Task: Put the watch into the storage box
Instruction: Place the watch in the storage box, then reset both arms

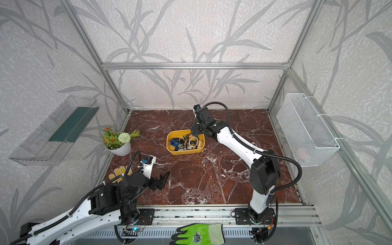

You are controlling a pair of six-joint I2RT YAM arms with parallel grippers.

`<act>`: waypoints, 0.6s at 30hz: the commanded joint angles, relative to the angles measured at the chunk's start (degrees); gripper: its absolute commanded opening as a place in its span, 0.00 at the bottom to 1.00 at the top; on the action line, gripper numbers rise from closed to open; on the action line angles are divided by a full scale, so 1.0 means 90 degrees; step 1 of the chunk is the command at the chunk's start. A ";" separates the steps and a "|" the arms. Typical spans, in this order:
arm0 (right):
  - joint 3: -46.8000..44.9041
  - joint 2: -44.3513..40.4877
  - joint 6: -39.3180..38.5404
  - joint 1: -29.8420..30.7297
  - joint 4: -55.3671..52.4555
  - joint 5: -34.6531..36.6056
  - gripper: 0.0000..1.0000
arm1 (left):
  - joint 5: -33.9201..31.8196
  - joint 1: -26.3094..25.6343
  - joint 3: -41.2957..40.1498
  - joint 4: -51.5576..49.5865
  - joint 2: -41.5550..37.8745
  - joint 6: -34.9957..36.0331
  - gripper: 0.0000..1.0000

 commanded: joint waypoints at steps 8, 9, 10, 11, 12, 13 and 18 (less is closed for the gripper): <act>-0.3563 -0.2728 0.0075 -0.0777 0.1010 0.1473 0.99 | -0.3877 0.0263 -0.0210 0.1602 0.1012 0.0895 0.99; -0.4102 -0.3132 0.0069 -0.0978 0.1251 0.1614 0.99 | -0.3862 0.0509 -0.0372 0.1988 0.0911 0.1125 0.99; -0.4597 -0.3532 0.0059 -0.1186 0.1537 0.1746 0.99 | -0.3703 0.0901 -0.0548 0.2284 0.0777 0.1258 0.99; -0.4961 -0.3858 -0.0009 -0.1352 0.1803 0.1885 0.99 | -0.3434 0.1337 -0.0738 0.2558 0.0619 0.1301 0.99; -0.5413 -0.4156 -0.0149 -0.1497 0.2129 0.2068 0.99 | -0.3092 0.1941 -0.0972 0.2803 0.0442 0.1289 0.99; -0.5793 -0.4436 -0.0320 -0.1611 0.2496 0.2217 0.99 | -0.2797 0.2536 -0.1240 0.3051 0.0263 0.1265 0.99; -0.6757 -0.4426 -0.0972 -0.1937 0.3887 0.2689 0.99 | -0.1688 0.4534 -0.2223 0.4437 -0.0195 0.1533 1.00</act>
